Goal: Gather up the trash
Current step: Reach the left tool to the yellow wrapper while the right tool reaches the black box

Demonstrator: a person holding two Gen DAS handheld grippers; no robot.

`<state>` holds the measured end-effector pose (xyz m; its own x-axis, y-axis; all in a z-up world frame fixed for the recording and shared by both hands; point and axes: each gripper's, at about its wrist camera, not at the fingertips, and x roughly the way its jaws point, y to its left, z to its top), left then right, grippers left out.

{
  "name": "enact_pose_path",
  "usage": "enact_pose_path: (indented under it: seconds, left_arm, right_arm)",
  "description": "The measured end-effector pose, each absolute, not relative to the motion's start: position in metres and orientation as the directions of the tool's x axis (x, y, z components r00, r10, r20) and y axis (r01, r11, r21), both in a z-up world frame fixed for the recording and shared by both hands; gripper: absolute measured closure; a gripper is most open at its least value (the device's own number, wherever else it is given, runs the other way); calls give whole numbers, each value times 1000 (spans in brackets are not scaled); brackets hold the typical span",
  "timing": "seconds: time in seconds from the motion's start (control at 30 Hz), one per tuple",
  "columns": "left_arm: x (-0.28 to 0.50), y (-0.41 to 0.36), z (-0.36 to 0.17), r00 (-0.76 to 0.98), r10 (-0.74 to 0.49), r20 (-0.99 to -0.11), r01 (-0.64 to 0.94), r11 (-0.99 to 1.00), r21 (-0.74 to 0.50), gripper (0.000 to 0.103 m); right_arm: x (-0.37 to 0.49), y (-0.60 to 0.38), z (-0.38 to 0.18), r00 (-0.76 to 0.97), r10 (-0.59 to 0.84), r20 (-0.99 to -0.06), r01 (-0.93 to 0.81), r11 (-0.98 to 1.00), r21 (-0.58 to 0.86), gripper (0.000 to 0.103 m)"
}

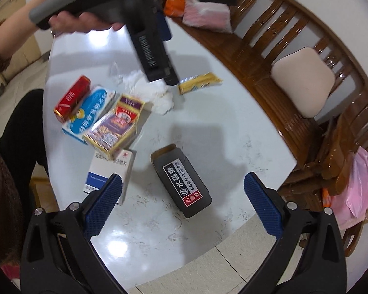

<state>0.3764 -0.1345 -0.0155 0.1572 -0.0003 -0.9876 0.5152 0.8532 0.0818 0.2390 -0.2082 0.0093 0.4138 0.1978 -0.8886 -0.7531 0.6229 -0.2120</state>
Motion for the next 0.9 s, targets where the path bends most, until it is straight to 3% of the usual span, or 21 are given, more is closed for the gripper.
enact_pose_path:
  seconds: [0.7,0.9]
  left_arm:
    - [447,-130,-77,53,-39,-998,422,906,-13,7]
    - [454,-130,-88,38,-62,-997,405,913,-42,17]
  right_arm:
    - [279,-191,-69,254,122,-960,-835,529,-153,6]
    - [291,-192,-82,246,110,-963,-825,546,-148,6]
